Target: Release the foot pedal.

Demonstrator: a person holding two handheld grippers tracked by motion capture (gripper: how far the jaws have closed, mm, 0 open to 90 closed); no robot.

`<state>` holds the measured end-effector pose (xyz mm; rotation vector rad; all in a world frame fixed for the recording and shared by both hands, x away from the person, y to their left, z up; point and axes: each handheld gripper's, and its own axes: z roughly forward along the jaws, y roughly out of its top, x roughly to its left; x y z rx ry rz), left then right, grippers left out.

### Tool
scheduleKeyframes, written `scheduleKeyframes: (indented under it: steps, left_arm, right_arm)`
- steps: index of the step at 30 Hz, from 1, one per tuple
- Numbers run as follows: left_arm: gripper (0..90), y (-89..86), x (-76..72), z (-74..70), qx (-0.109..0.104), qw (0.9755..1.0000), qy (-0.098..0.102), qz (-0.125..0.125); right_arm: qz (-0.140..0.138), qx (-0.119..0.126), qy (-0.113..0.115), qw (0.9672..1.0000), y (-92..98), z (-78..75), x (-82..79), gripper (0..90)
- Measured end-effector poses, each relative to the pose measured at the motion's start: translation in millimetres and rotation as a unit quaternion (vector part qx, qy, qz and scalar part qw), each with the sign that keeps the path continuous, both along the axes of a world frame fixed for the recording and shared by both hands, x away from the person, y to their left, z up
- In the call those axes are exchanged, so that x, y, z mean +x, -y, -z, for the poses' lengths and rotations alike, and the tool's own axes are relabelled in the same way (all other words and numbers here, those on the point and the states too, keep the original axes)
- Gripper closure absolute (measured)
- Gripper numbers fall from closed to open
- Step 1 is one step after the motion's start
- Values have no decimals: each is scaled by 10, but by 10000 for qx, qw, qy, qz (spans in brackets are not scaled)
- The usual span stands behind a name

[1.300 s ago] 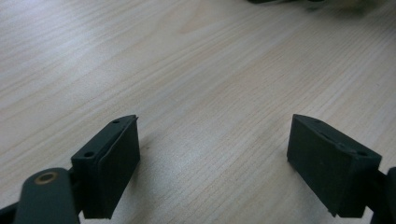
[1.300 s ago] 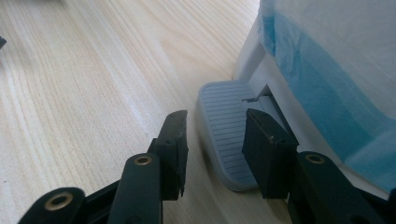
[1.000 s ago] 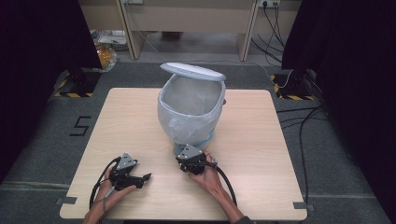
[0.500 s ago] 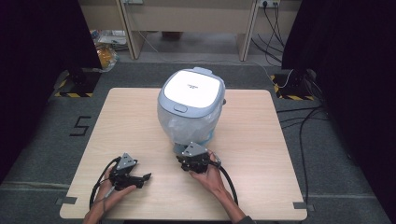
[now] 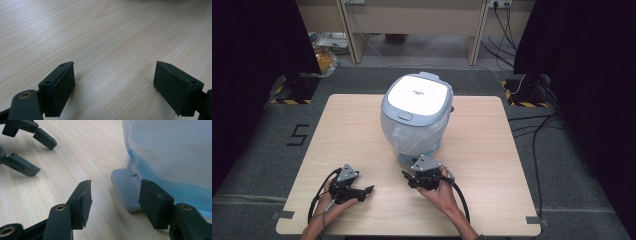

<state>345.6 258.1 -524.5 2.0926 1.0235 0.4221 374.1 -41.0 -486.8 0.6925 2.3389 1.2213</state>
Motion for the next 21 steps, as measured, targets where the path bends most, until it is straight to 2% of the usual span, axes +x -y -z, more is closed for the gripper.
scheduleKeyframes:
  steps: [8,11,12,14,16,21]
  left_arm:
    - [167,0,0,0,-1,10000,-1,0]
    - [167,0,0,0,-2,10000,0,-1]
    - [167,0,0,0,-2,10000,0,-1]
    - [167,0,0,0,-1,10000,0,0]
    - [167,0,0,0,-1,10000,0,-1]
    - [167,0,0,0,-2,10000,0,-2]
  right_arm:
    - [162,95,-30,9998,193,-30,-62,401]
    - [273,92,-39,9996,301,-22,-99,390]
    - [382,127,-46,9992,395,-4,-128,386]
    - [422,129,-73,9990,417,0,-138,383]
    - [550,127,-110,9983,563,32,-174,373]
    - [691,106,-181,9974,711,75,-216,348]
